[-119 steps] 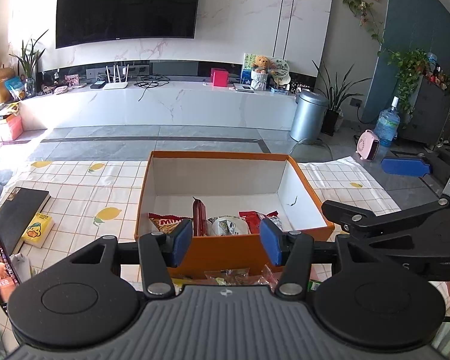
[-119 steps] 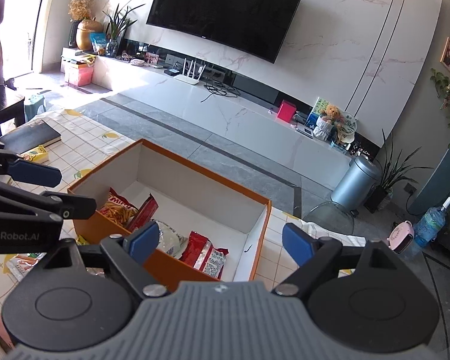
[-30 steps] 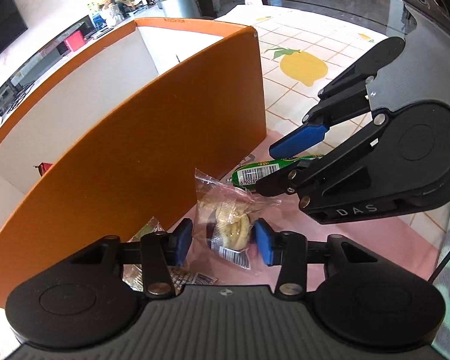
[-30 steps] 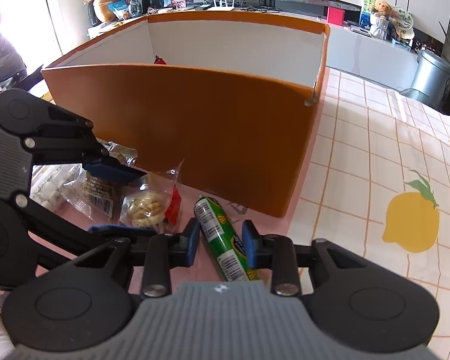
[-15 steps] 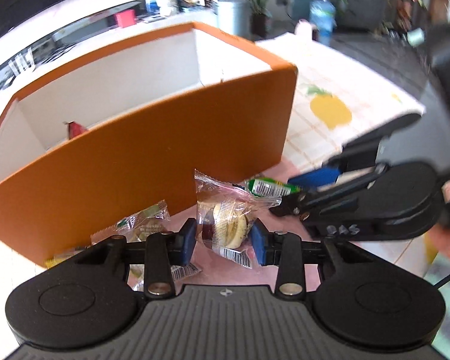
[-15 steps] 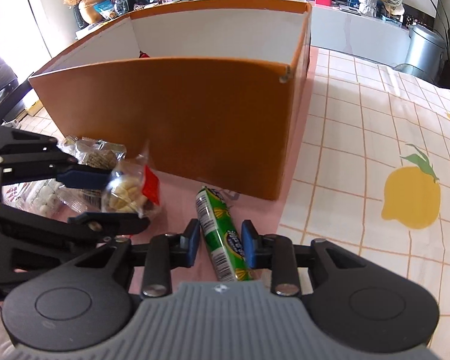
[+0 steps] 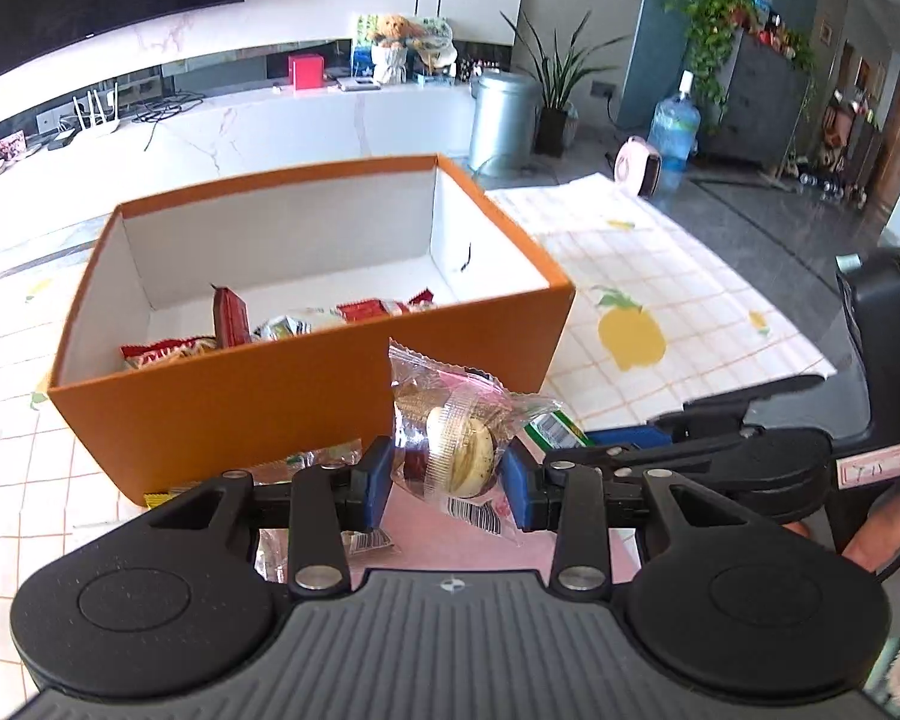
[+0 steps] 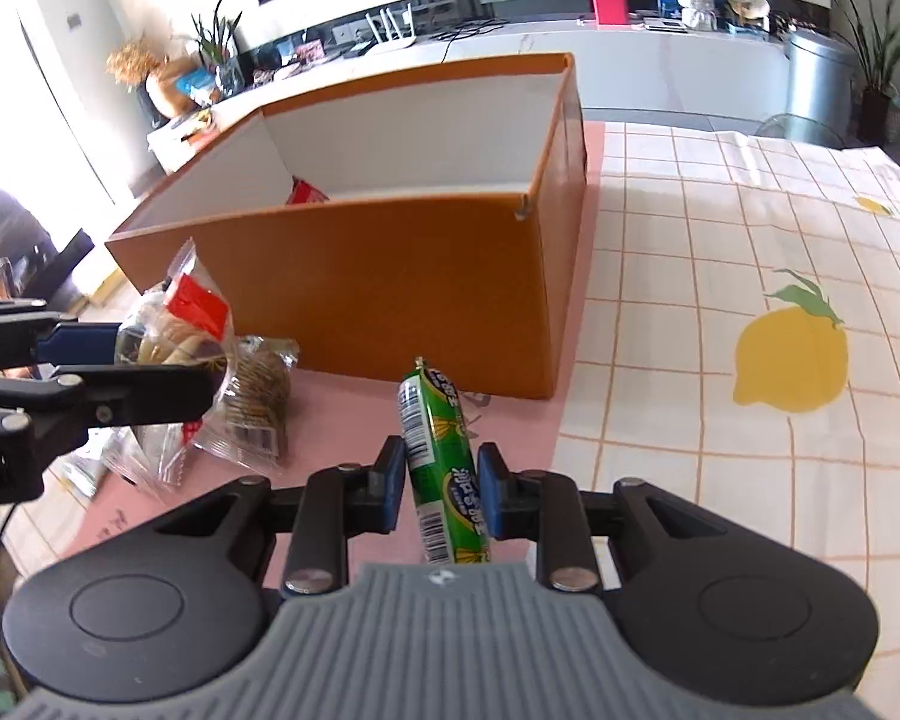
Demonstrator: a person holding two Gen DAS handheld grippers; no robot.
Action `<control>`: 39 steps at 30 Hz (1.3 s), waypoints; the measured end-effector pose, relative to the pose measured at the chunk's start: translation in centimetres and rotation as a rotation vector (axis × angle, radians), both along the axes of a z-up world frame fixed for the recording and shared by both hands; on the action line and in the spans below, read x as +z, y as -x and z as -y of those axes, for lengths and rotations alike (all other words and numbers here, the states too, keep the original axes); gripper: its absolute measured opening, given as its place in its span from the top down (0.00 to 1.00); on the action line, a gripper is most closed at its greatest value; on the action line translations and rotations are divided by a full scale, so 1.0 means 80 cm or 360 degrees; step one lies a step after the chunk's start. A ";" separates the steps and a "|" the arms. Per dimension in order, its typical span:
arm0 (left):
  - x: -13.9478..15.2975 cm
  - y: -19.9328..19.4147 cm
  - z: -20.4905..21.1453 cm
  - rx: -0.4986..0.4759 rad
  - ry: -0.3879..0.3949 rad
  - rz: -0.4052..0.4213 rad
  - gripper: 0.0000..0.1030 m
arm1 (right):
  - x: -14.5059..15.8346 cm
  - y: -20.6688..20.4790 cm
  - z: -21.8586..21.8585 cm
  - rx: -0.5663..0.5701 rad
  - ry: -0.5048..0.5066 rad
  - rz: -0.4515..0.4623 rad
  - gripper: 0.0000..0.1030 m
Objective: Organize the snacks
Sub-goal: 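Carry the pastry and green sausage into the orange box and open both tools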
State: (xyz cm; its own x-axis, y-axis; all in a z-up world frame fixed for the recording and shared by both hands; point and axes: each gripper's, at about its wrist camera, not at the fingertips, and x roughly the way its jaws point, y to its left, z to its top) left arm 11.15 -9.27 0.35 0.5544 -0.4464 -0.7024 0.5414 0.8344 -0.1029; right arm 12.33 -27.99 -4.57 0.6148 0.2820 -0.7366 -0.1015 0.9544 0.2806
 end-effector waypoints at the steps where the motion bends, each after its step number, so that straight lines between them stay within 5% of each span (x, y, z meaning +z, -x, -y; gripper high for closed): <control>1: 0.005 -0.002 -0.001 0.0000 0.0009 0.0005 0.58 | 0.005 0.004 0.000 -0.0009 -0.0019 0.0005 0.78; 11: 0.049 -0.022 -0.030 0.0130 0.0034 0.0066 0.58 | 0.101 0.016 -0.028 0.0017 0.0071 0.0178 0.78; 20: 0.070 -0.064 -0.048 0.0207 -0.0015 0.0141 0.58 | 0.153 -0.037 -0.053 0.0092 0.0205 0.0263 0.78; 29: 0.056 -0.122 -0.057 0.0214 -0.0035 0.0092 0.58 | 0.146 -0.112 -0.082 0.0122 0.0228 0.0196 0.78; 39: 0.013 -0.202 -0.065 0.0279 -0.0140 -0.0056 0.58 | 0.092 -0.202 -0.097 0.0148 0.0310 0.0008 0.78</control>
State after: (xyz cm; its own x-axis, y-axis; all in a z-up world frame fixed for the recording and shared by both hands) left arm 27.28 -4.09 1.38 0.5928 -0.2811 -0.7548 0.3844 0.9222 -0.0416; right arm 28.45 -20.26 2.77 0.5963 0.1903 -0.7799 -0.1929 0.9770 0.0909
